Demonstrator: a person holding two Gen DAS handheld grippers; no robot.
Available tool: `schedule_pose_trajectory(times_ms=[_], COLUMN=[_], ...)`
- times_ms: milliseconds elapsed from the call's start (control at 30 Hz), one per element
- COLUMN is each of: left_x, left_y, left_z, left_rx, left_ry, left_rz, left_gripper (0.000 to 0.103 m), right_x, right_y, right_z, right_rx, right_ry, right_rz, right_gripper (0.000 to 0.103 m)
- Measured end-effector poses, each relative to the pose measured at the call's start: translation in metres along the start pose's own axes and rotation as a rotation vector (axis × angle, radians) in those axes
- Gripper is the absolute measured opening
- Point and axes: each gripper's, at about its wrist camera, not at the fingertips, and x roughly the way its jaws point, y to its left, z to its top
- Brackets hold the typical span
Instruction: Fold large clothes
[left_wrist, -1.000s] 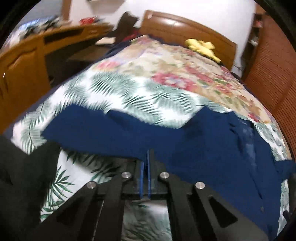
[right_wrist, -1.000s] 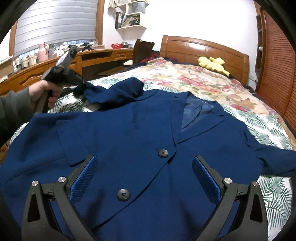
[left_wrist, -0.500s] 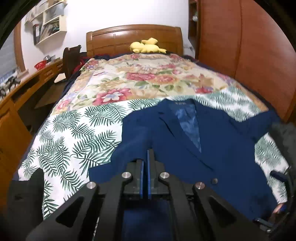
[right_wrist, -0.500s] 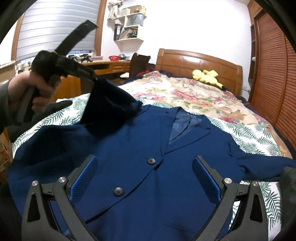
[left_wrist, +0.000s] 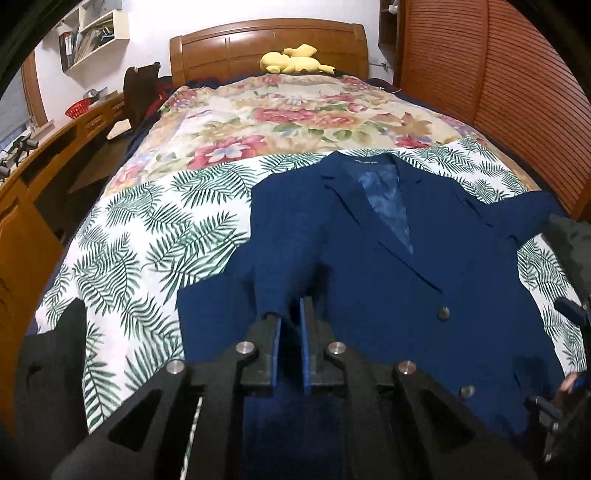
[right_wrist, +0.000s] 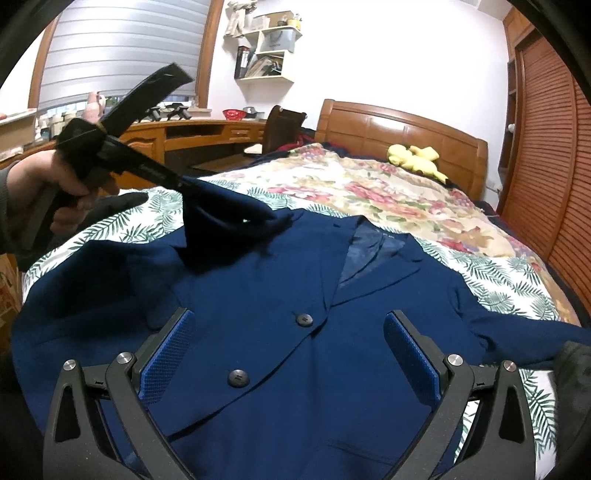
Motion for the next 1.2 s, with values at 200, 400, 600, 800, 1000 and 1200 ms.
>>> schedule_pose_trajectory(times_ms=[200, 400, 600, 800, 1000, 1200], left_x=[-0.026, -0.034, 0.014, 0.057, 0.082, 0.093], left_y=[0.021, 0.051, 0.087, 0.099, 0.106, 0.108], left_z=[-0.015, -0.025, -0.044, -0.059, -0.065, -0.065], left_rx=[-0.019, -0.049, -0.119, -0.171, -0.196, -0.216], left_ry=[-0.021, -0.026, 0.086, 0.175, 0.221, 0.229], left_rz=[-0.012, 0.009, 0.024, 0.005, 0.003, -0.002], left_gripper=[0.026, 0.036, 0.037, 0.038, 0.038, 0.038], right_x=[0.004, 0.011, 0.013, 0.015, 0.021, 0.022], right_y=[0.008, 0.012, 0.014, 0.016, 0.015, 0.017], right_z=[-0.003, -0.005, -0.005, -0.006, -0.007, -0.007], right_rx=[-0.026, -0.034, -0.016, -0.024, -0.023, -0.031], right_ry=[0.010, 0.025, 0.031, 0.037, 0.052, 0.055], right_rz=[0.003, 0.006, 0.028, 0.031, 0.039, 0.045], right_gripper=[0.103, 0.103, 0.103, 0.103, 0.103, 0.103])
